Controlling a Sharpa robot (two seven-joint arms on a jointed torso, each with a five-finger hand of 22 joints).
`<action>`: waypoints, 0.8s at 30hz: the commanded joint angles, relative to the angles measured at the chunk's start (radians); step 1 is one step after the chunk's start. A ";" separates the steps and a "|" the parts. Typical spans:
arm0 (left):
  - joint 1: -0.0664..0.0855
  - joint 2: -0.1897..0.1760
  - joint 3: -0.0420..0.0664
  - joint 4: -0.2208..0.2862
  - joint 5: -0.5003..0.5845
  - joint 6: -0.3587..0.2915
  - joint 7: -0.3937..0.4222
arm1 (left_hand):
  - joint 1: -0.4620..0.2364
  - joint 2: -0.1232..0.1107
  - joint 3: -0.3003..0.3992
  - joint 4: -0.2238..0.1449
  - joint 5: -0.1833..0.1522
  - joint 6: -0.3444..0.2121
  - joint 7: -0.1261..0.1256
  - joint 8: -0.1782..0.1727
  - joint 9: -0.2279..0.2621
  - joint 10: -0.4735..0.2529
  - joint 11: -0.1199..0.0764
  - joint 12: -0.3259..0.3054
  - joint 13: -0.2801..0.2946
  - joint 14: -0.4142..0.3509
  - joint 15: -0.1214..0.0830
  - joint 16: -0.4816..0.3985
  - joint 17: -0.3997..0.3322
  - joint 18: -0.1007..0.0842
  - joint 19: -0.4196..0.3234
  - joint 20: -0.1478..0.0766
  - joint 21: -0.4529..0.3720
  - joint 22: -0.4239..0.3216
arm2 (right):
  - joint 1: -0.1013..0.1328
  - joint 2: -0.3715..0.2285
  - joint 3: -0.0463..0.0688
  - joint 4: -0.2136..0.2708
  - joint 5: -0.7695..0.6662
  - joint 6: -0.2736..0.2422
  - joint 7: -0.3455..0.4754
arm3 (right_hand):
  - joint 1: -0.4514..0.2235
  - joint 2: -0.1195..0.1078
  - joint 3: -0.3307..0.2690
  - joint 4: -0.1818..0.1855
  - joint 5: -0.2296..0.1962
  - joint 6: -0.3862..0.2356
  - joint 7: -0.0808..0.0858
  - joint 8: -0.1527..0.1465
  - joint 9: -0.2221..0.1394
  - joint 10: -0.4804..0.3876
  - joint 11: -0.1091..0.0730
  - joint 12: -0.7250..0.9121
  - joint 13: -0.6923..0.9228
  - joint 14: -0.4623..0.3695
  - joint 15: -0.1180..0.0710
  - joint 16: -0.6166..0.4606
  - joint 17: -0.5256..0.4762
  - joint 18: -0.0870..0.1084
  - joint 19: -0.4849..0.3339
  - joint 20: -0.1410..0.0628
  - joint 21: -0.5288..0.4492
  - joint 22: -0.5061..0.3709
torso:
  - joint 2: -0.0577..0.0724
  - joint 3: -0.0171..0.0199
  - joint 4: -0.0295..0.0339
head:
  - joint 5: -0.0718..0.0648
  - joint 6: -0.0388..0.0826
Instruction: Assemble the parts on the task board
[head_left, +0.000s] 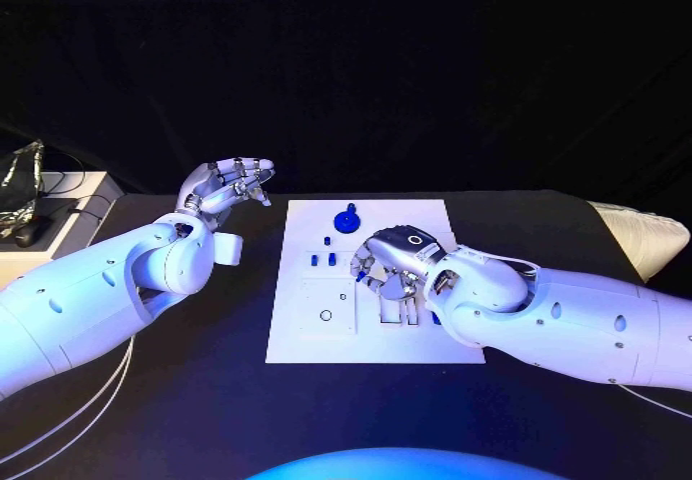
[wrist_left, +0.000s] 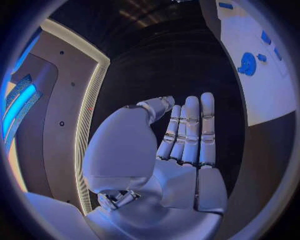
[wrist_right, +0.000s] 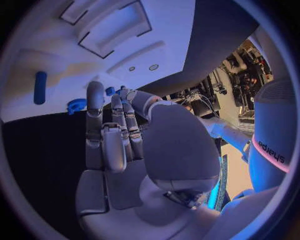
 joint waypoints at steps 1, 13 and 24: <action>0.000 0.005 0.001 0.004 -0.005 -0.003 0.004 | 0.007 0.001 -0.002 -0.005 -0.005 0.000 0.004 0.003 -0.002 -0.007 -0.002 -0.003 -0.002 -0.005 0.000 -0.004 0.001 0.006 0.001 0.002 0.004 0.001 | -0.017 0.018 0.000 -0.004 -0.072 0.013 -0.030 | 0.001 0.012 0.008 0.000 0.002 0.002 0.004 0.007 0.002 0.038 -0.028 0.002 0.000 0.055 -0.006 0.003 -0.002 0.005 -0.006 -0.001 0.006 0.002 | -0.003 -0.0011 -0.0016 | 0.003 -0.009; -0.002 0.011 0.001 0.005 -0.021 0.000 -0.001 | 0.007 0.001 -0.003 -0.005 -0.005 0.000 0.005 0.005 -0.002 -0.008 -0.002 -0.003 -0.002 -0.007 0.000 -0.004 0.001 0.005 0.000 0.003 0.004 0.001 | -0.056 0.072 -0.001 -0.044 -0.088 0.018 -0.050 | 0.000 0.012 0.010 -0.001 0.003 0.002 0.004 0.007 0.003 0.039 -0.028 0.002 0.000 0.055 -0.007 0.006 0.001 0.005 -0.006 -0.001 0.008 0.004 | 0.001 -0.0004 0.0008 | 0.016 -0.014; -0.002 0.011 0.002 0.008 -0.026 0.003 -0.004 | 0.007 0.001 -0.003 -0.005 -0.005 0.000 0.005 0.005 -0.002 -0.008 -0.002 -0.003 -0.002 -0.007 0.000 -0.004 0.001 0.005 0.000 0.003 0.004 0.001 | -0.070 0.097 -0.001 -0.070 -0.091 0.010 -0.050 | 0.000 0.011 0.012 -0.002 0.003 0.002 0.004 0.008 0.004 0.040 -0.028 0.002 0.000 0.055 -0.007 0.005 -0.001 0.005 -0.006 -0.001 0.010 0.006 | 0.001 -0.0007 0.0018 | 0.026 -0.025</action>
